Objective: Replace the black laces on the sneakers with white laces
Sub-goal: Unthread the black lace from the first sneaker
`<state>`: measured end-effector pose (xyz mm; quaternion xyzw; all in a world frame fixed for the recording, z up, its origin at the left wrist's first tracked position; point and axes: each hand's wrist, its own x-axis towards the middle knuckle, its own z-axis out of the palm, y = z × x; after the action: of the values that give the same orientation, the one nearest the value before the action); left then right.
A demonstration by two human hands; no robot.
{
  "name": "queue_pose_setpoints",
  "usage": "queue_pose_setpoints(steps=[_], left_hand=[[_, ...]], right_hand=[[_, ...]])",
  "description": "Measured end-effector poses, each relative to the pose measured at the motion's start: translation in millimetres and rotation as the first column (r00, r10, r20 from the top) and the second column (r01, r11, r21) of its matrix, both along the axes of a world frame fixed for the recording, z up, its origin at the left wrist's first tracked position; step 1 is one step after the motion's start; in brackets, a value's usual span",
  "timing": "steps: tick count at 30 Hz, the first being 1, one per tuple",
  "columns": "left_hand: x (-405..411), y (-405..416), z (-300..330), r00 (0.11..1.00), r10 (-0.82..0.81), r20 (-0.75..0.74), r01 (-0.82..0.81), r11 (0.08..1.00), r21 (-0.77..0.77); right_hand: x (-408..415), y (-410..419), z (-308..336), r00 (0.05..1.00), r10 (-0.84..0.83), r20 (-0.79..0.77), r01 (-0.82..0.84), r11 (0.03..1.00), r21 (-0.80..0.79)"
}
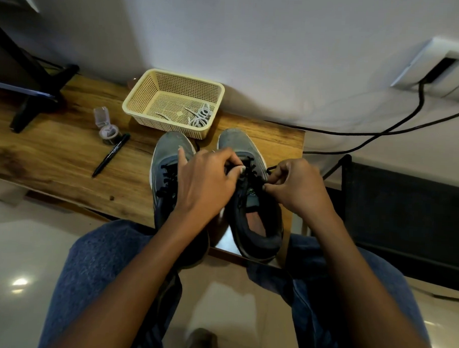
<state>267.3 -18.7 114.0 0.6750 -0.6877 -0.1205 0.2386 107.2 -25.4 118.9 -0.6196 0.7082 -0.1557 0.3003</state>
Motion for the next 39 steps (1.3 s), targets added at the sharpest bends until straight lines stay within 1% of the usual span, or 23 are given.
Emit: queue_pose_setpoints(steps=[2,5,7,8,10,13,16,18,21,24,27,29,32,35,37,39], left_hand=[[-3,1,0,0.998,-0.036,0.044,0.034,0.999,0.038],[-12,3,-2,0.963,-0.186,0.194,0.176,0.982,0.063],[-16,4,-3,0.933,-0.233,0.273,0.231,0.972,0.039],[-17,4,-4,0.930,-0.230,0.286,0.237,0.971,0.011],[-15,2,-3,0.937,-0.210,0.278,0.227,0.973,-0.030],[-8,-1,-1,0.955,-0.181,0.235,0.193,0.981,-0.030],[5,-5,2,0.985,-0.091,0.149,0.101,0.993,-0.064],[10,-6,2,0.990,-0.056,0.130,0.066,0.995,-0.074],[3,-4,0,0.983,-0.115,0.144,0.120,0.992,-0.027],[-7,-1,-2,0.942,-0.234,0.241,0.230,0.972,0.046],[-10,-2,-2,0.917,-0.263,0.300,0.267,0.963,0.028],[-9,-3,0,0.923,-0.255,0.289,0.261,0.965,0.018],[0,-7,3,0.944,-0.238,0.229,0.245,0.970,0.000],[14,-9,7,0.970,-0.167,0.177,0.171,0.985,-0.010],[19,-10,5,0.978,-0.129,0.161,0.132,0.991,-0.008],[16,-9,2,0.977,-0.162,0.140,0.160,0.987,0.019]], right_hand=[[2,0,-1,1.000,0.010,-0.013,-0.010,1.000,-0.001],[3,0,-1,0.999,0.030,-0.025,-0.030,0.999,-0.012],[4,-1,-1,0.998,0.041,-0.040,-0.041,0.999,-0.009],[4,-2,0,0.998,0.040,-0.046,-0.041,0.999,-0.006],[3,-2,0,0.998,0.034,-0.043,-0.034,0.999,0.003],[3,-2,2,0.999,0.025,-0.024,-0.025,1.000,0.007],[3,-3,1,1.000,0.008,-0.014,-0.008,1.000,0.006],[4,-3,-1,1.000,0.008,-0.020,-0.007,1.000,0.013],[5,-4,0,0.999,0.014,-0.040,-0.013,1.000,0.020],[7,-3,1,0.999,0.023,-0.045,-0.022,1.000,0.018],[8,-3,1,0.999,0.025,-0.033,-0.024,0.999,0.021],[8,-3,1,1.000,0.014,-0.003,-0.013,0.999,0.034],[6,-4,3,0.999,-0.001,0.054,-0.003,0.998,0.063],[7,-4,4,0.996,-0.017,0.090,0.010,0.997,0.080],[8,-4,3,0.996,-0.014,0.086,0.007,0.997,0.080],[9,-4,3,0.998,-0.005,0.066,0.001,0.997,0.071]])
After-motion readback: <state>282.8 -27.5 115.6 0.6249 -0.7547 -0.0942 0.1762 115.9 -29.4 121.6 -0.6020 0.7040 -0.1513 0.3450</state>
